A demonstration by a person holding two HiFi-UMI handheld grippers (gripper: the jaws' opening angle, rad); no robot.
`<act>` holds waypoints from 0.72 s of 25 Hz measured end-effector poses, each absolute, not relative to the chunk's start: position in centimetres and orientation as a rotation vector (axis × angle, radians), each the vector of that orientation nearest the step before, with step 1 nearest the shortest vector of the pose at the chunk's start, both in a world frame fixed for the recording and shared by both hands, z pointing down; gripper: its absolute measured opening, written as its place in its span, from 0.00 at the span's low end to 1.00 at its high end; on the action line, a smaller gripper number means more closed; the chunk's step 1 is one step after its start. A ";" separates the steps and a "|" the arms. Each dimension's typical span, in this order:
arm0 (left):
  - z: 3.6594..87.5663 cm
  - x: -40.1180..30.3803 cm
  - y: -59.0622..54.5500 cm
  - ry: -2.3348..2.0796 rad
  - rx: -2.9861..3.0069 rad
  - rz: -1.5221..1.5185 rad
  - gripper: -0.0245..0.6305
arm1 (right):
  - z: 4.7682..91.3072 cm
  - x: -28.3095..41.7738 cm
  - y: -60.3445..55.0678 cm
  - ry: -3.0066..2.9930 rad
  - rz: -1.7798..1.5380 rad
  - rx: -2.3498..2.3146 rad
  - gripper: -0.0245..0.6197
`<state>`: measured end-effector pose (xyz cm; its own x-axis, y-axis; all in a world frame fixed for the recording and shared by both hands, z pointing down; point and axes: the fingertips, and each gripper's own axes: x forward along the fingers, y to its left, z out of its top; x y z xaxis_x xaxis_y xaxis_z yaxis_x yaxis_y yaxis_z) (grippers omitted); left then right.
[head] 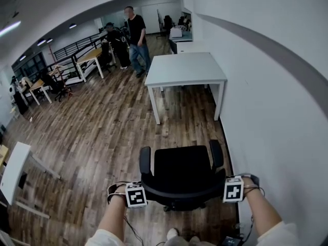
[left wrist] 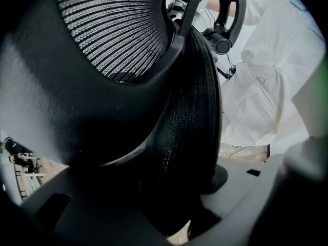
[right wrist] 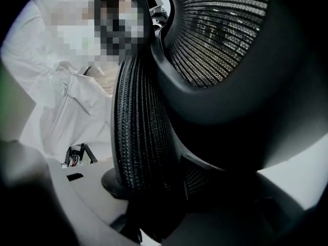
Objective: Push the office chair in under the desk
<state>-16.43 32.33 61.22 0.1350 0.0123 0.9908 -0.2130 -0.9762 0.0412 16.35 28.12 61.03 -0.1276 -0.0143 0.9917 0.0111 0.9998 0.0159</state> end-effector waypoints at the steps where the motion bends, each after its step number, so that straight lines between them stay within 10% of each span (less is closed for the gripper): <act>1: 61.3 -16.5 32.2 -0.194 2.232 1.948 0.40 | 61.0 16.4 28.0 -1.692 -0.022 0.008 0.40; 18: 61.5 -19.3 25.8 -0.141 2.263 1.995 0.39 | 61.4 13.9 23.6 -1.702 0.009 0.062 0.39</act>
